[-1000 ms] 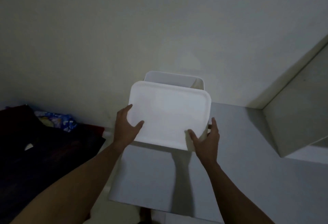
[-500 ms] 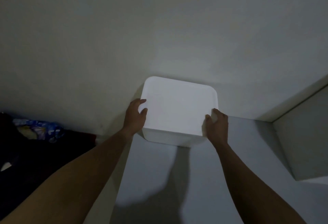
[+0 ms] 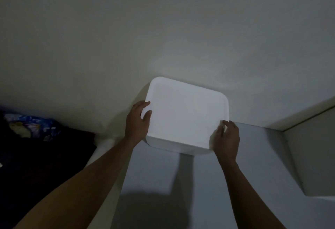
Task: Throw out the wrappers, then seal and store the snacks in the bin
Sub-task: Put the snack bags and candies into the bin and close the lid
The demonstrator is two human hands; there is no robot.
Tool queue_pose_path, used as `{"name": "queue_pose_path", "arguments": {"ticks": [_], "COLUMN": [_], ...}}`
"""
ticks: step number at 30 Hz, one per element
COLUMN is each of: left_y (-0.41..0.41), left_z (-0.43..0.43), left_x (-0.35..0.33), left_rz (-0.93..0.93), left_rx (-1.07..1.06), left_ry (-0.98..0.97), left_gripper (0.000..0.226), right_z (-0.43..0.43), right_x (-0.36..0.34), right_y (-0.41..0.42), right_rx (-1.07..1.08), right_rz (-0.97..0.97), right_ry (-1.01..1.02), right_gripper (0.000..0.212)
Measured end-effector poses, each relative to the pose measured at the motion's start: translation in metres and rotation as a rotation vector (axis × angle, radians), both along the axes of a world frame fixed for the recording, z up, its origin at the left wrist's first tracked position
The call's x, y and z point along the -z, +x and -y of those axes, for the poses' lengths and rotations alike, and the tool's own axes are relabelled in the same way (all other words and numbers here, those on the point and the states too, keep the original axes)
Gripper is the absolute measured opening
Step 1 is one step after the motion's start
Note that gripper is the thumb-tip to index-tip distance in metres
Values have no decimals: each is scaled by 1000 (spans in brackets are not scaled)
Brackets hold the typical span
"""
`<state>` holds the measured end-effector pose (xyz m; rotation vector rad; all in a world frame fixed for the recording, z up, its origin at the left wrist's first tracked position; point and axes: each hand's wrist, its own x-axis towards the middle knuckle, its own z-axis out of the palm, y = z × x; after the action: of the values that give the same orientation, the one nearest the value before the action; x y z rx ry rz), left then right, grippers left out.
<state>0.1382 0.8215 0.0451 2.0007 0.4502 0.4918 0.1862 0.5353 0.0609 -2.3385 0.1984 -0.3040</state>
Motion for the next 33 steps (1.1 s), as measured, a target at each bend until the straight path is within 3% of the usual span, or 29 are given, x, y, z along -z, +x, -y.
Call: {"name": "queue_pose_path", "arguments": {"ticks": [3, 9, 17, 22, 29, 33], "left_y": [2, 10, 19, 22, 20, 20], "left_z": [2, 3, 10, 12, 11, 14], "left_x": [-3, -10, -13, -11, -4, -6], "left_rz": [-24, -115, -210, -273, -192, -174], "left_rx": [-10, 20, -5, -3, 46, 38], "left_ry": [-7, -2, 44, 35, 41, 56], "left_gripper": [32, 33, 36, 47, 86, 89], "right_z": [1, 7, 6, 15, 17, 18], "right_x": [1, -6, -12, -8, 0, 2], "right_y": [-1, 18, 28, 40, 42, 40], "right_rx": [30, 125, -75, -186, -80, -58], "right_rz": [23, -122, -236, -353, -222, -221], "right_ry": [37, 175, -14, -62, -11, -13], "right_gripper": [31, 29, 40, 51, 45, 45]}}
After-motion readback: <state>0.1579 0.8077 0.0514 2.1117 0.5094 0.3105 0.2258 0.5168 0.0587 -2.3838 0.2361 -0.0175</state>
